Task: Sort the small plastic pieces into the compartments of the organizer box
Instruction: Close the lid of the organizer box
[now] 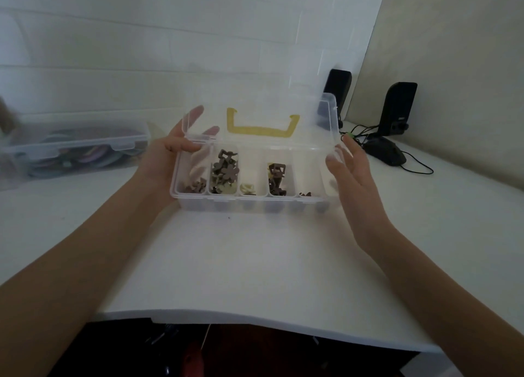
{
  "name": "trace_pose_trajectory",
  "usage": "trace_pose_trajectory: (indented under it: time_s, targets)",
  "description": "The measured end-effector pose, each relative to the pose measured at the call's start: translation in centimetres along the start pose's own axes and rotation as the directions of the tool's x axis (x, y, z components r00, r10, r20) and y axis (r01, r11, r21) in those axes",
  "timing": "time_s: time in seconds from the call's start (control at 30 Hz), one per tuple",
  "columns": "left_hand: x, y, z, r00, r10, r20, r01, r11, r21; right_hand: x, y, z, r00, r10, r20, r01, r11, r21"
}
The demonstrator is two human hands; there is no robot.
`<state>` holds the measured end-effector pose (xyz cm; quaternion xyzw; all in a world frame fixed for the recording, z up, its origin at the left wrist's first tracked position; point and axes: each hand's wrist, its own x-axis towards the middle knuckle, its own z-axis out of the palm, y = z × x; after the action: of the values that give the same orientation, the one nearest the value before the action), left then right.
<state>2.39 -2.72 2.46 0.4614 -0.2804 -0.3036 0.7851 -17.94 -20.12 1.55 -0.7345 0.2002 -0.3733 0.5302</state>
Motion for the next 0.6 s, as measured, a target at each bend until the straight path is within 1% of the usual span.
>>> trace_pose_trajectory:
  time_s: [0.07, 0.13, 0.23, 0.3, 0.4, 0.47, 0.53, 0.6]
  targets:
    - [0.0, 0.1, -0.1, 1.000, 0.015, -0.022, -0.014, 1.000, 0.015, 0.2, 0.2, 0.1, 0.999, 0.039, -0.012, -0.039, 0.998, 0.053]
    - [-0.1, 0.1, -0.4, 1.000, 0.023, -0.015, -0.024, 0.999, -0.029, 0.5, 0.3, 0.2, 0.997, 0.076, -0.026, -0.073, 0.993, 0.095]
    - [-0.4, 0.2, -0.9, 0.999, -0.001, 0.035, 0.010, 0.965, -0.262, 0.8, 0.3, 0.0, 0.991, 0.124, -0.043, -0.114, 0.976, 0.185]
    - [-0.4, 0.1, -1.1, 1.000, -0.027, -0.004, 0.025, 0.951, -0.309, 0.7, 0.2, -0.1, 0.990, 0.140, -0.021, -0.131, 0.962, 0.238]
    - [-0.3, 0.0, -0.7, 0.997, -0.051, -0.064, 0.032, 0.965, -0.259, 0.7, 0.1, -0.1, 0.987, 0.163, -0.013, -0.151, 0.940, 0.306]
    - [-0.1, -0.1, -0.3, 0.993, -0.048, -0.108, 0.023, 0.976, -0.216, 0.6, 0.1, -0.1, 0.982, 0.185, -0.027, -0.168, 0.935, 0.312]
    - [0.0, -0.3, 0.0, 0.993, -0.066, -0.094, 0.051, 0.987, -0.151, 0.7, 0.0, -0.1, 0.979, 0.203, -0.028, -0.184, 0.933, 0.310]
    - [0.0, -0.5, 0.2, 0.997, -0.061, -0.045, 0.054, 0.989, -0.136, 0.7, 0.0, -0.1, 0.980, 0.199, -0.030, -0.182, 0.939, 0.291]
